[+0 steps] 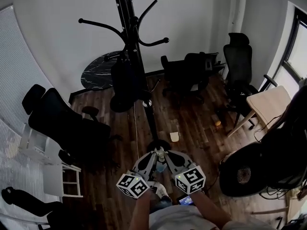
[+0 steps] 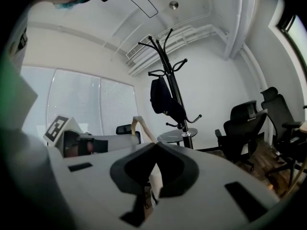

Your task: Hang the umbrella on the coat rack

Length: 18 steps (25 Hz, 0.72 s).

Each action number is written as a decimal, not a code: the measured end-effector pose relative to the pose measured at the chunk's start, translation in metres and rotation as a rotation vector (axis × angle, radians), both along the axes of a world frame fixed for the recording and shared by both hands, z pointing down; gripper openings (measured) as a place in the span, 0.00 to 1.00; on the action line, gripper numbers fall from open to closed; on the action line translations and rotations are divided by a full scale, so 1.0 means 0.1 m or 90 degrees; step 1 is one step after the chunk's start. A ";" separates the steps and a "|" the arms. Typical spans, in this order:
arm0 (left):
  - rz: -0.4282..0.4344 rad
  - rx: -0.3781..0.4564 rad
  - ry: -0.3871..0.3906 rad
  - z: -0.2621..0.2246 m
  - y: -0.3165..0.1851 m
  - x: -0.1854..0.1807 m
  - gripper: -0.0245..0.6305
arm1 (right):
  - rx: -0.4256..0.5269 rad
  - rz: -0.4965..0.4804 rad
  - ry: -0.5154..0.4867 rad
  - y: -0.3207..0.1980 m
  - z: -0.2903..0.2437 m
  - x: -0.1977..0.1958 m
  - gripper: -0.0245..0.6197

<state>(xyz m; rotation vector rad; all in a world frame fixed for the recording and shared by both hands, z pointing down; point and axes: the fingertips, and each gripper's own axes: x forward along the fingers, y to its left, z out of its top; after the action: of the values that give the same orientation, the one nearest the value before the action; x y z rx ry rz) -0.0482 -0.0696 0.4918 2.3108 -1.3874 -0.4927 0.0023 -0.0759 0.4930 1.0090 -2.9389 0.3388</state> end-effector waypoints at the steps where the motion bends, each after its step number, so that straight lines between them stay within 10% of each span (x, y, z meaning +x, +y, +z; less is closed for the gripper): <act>1: 0.006 0.001 -0.001 0.00 -0.09 -0.04 0.07 | 0.000 0.004 0.000 -0.09 0.00 -0.05 0.06; 18: 0.106 0.014 0.023 0.00 -1.26 -0.53 0.07 | -0.021 0.115 -0.033 -1.24 0.03 -0.54 0.06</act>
<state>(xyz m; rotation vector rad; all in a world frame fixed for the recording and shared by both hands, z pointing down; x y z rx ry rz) -0.1012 -0.1957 0.4918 2.3964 -1.1668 -0.4982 -0.0512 -0.2000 0.4961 1.2839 -2.8830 0.4210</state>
